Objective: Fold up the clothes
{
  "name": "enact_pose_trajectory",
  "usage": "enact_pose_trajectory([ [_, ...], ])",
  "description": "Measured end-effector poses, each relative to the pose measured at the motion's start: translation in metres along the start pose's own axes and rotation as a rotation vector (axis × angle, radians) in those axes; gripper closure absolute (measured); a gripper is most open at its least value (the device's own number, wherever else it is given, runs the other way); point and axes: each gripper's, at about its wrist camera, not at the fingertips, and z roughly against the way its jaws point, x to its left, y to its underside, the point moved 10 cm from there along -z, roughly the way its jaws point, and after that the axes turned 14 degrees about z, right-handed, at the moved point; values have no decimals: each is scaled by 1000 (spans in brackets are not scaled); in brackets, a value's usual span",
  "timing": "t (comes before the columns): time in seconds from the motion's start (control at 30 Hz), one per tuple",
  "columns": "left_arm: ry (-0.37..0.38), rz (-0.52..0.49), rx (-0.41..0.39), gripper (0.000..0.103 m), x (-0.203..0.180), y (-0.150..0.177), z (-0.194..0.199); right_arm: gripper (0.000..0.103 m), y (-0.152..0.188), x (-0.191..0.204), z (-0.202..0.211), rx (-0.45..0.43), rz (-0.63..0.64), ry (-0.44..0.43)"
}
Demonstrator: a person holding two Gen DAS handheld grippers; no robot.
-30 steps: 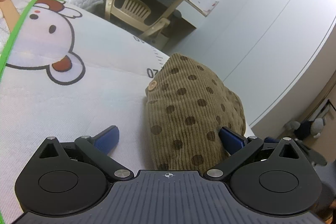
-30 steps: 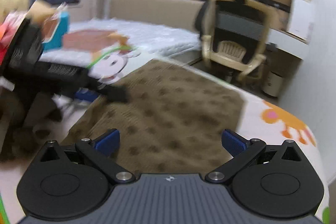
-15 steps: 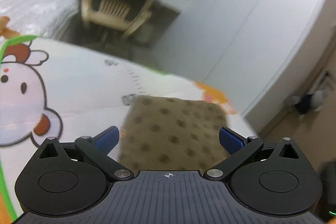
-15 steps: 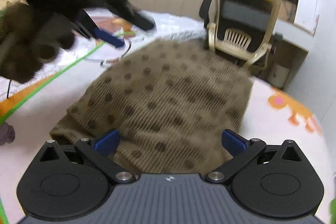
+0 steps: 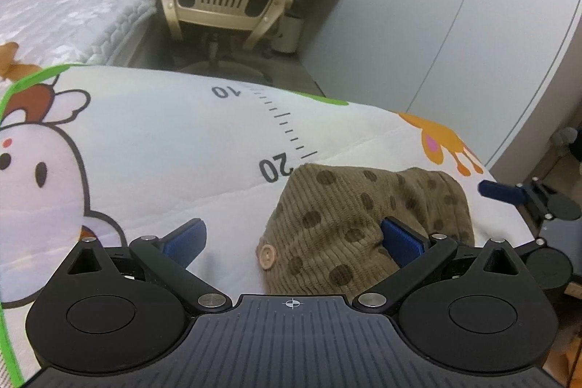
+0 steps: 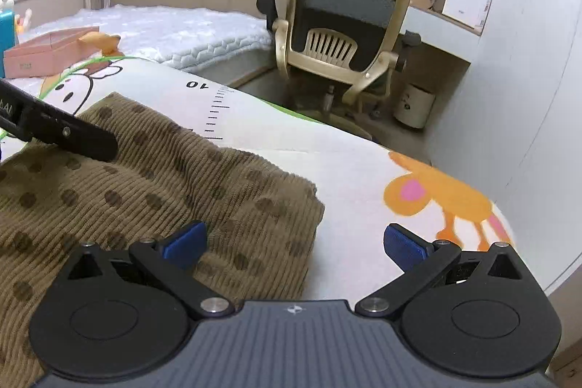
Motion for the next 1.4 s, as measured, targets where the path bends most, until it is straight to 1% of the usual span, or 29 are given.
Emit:
enact_pose_trajectory([
  [0.07,5,0,0,0,0,-1,-1,0,-2,-5,7,-4,-5,10],
  [0.17,9,5,0,0,0,-1,-2,0,-10,-17,14,-28,-15,58],
  [0.2,10,6,-2,0,0,0,-2,0,-10,-21,12,-23,-21,71],
  [0.27,64,36,22,0,0,6,3,0,-3,-24,1,12,-19,85],
  [0.3,97,54,36,0,-1,10,6,0,4,-20,-8,41,0,76],
  [0.33,130,71,51,0,-1,13,10,0,9,-16,-13,47,7,66],
  [0.4,197,107,80,0,-1,20,17,0,13,-15,-10,31,-2,72],
  [0.5,296,160,123,0,-2,30,29,0,14,-18,-4,35,-1,83],
  [0.57,349,218,186,0,0,44,29,0,12,-20,6,13,-16,78],
  [0.6,359,240,209,0,2,50,26,0,9,-17,15,-12,-28,48],
  [0.67,375,252,200,0,2,53,24,0,3,-10,38,-75,-53,-42],
  [0.7,384,263,199,0,1,53,22,0,3,-4,46,-82,-43,-72],
  [0.73,397,285,204,0,0,52,19,0,5,3,49,-63,0,-71],
  [0.8,428,337,213,0,-3,50,13,0,13,20,45,-24,131,-1],
  [0.87,437,358,209,0,-6,49,10,0,13,30,41,-34,173,38],
  [1.0,468,395,184,0,-2,39,13,0,-10,50,36,-87,218,37],
  [1.07,463,396,152,0,9,29,20,0,-26,65,28,-104,245,27],
  [1.17,431,407,84,0,42,8,34,0,-56,92,9,-125,280,-4],
  [1.23,381,420,32,0,73,-5,41,0,-78,112,-8,-137,293,-34],
  [1.33,265,441,-57,0,123,-20,56,0,-110,140,-38,-154,276,-80],
  [1.4,212,448,-111,0,148,-27,74,0,-122,151,-51,-151,255,-101],
])
